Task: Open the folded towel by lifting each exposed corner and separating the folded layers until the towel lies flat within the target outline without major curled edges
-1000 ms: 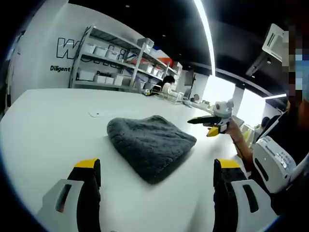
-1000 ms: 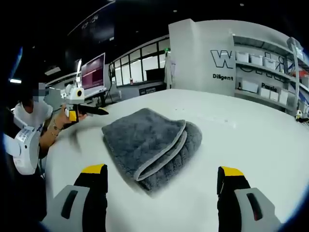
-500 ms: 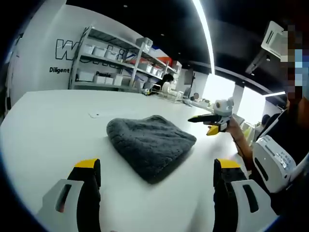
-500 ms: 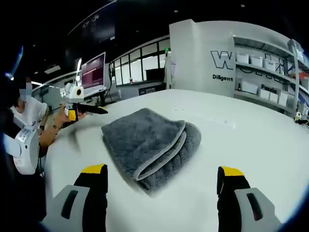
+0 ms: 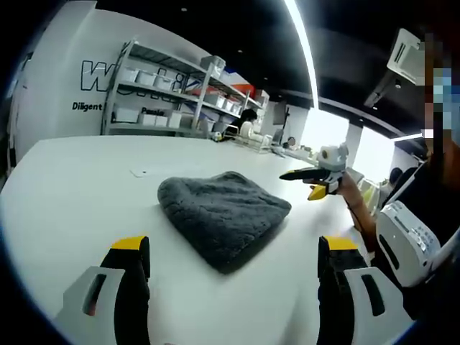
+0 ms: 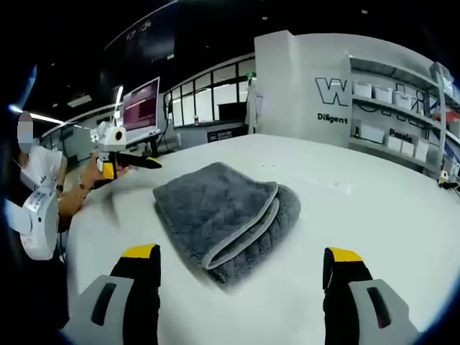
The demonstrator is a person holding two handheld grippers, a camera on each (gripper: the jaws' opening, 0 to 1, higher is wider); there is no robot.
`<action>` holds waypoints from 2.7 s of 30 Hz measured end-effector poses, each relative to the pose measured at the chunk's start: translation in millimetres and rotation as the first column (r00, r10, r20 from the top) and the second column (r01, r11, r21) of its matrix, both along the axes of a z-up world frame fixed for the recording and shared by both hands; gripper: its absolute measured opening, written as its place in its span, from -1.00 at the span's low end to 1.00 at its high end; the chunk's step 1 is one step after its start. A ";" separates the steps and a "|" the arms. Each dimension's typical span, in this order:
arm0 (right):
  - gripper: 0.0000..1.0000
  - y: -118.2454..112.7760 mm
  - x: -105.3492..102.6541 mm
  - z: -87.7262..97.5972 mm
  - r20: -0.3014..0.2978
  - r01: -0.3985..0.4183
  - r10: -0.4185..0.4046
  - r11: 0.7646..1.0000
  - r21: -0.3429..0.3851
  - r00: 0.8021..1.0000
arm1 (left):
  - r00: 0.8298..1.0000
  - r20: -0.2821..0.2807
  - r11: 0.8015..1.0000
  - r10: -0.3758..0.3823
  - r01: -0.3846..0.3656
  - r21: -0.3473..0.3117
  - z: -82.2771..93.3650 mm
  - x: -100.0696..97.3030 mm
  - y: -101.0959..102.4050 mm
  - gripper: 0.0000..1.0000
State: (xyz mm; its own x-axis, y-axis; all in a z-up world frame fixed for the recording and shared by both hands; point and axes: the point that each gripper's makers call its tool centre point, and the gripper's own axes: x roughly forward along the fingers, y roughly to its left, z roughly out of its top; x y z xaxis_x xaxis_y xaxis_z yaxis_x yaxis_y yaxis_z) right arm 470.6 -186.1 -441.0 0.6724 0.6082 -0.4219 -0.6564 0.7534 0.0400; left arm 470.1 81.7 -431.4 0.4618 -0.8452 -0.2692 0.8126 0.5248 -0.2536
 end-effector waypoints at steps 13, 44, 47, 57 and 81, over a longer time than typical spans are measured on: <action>0.89 -1.0 0.1 0.1 0.004 0.006 -0.006 1.000 -0.008 1.000 | 1.000 -0.018 1.000 -0.019 0.019 -0.002 -3.1 -2.9 -4.8 0.91; 0.75 23.0 -8.3 28.0 0.070 -0.088 0.095 0.992 -0.095 0.993 | 0.999 0.049 0.992 -0.017 0.011 0.129 -8.8 -4.5 -12.9 0.89; 0.76 23.4 -11.6 25.5 0.061 -0.102 0.109 0.989 -0.108 0.992 | 0.998 0.053 0.988 -0.030 0.021 0.153 -9.4 -7.3 -20.9 0.89; 0.82 15.3 -26.6 34.1 0.097 -0.140 0.153 0.982 -0.125 0.983 | 0.994 0.066 0.972 -0.087 0.070 0.223 -8.2 -7.1 -74.6 0.89; 0.76 -24.2 -51.8 44.1 0.135 -0.169 0.184 0.979 -0.117 0.974 | 0.961 0.177 0.948 -0.211 0.156 0.278 -2.6 -18.1 -209.9 0.21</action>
State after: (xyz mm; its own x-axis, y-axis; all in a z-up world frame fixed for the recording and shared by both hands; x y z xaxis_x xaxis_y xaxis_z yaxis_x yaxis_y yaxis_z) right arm 418.8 -210.3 -396.9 0.6165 0.6807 -0.3957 -0.7726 0.6199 -0.1373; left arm 452.0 -128.2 -434.0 0.3727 -0.8337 -0.4075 0.9207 0.3870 0.0502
